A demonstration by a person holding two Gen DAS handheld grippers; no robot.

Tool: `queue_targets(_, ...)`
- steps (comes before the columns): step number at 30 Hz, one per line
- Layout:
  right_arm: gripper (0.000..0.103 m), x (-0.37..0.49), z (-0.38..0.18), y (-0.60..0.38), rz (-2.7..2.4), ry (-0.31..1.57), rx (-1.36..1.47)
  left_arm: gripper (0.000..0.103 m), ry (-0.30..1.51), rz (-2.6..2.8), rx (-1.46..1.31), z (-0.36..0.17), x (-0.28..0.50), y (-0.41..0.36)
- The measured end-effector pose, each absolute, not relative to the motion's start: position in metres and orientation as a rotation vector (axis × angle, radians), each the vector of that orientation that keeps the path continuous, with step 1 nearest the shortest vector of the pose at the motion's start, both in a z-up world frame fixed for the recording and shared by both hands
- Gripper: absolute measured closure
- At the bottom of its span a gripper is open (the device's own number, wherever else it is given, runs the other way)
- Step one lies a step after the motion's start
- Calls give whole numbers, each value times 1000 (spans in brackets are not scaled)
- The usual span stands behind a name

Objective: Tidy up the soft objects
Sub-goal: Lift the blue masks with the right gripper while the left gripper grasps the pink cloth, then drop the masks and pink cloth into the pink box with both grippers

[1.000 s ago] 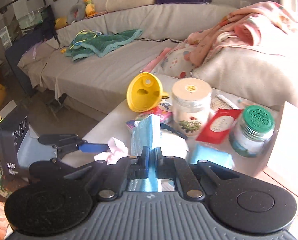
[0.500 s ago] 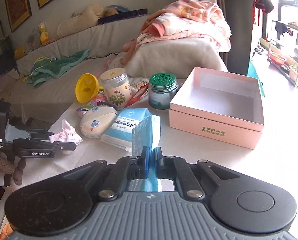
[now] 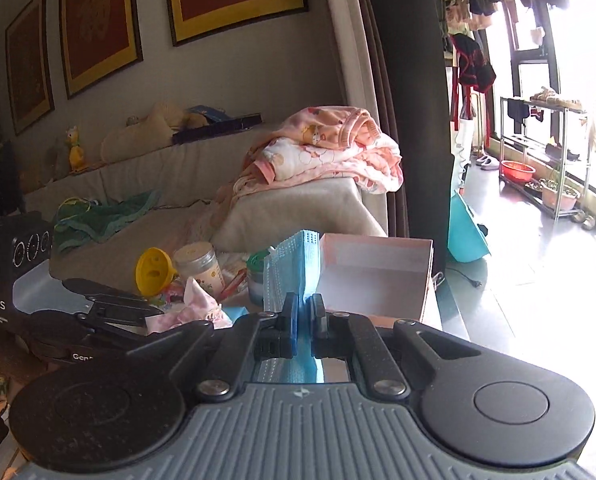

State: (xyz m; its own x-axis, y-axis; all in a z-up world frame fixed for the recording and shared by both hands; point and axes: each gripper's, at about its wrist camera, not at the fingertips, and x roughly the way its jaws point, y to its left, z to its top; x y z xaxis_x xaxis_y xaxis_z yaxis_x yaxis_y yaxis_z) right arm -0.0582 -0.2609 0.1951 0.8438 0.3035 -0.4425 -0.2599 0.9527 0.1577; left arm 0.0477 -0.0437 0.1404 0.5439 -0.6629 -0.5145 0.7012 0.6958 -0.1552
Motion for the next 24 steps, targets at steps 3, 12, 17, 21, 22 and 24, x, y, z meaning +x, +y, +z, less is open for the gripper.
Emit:
queue_targets(3,98,-15,217,-265,299,466,98,70,517,-834,132,144,94,-73)
queue_targets(12,98,166,191,-251,291,535,39,62,700,-823,255,73,232,-122)
queue_targets(17,97,241,112,-253,219,727,28,61,648,-850,345,70,225,-112)
queue_targets(21,97,262,72,-247,148,818,-39,61,616,-853,344,77,223,-103)
queue_targets(22,97,262,66,-245,136,843,-57,61,605,-833,293,84,222,-96)
queue_targets(24,97,262,62,-241,135,872,-70,61,599,-798,176,94,226,-82)
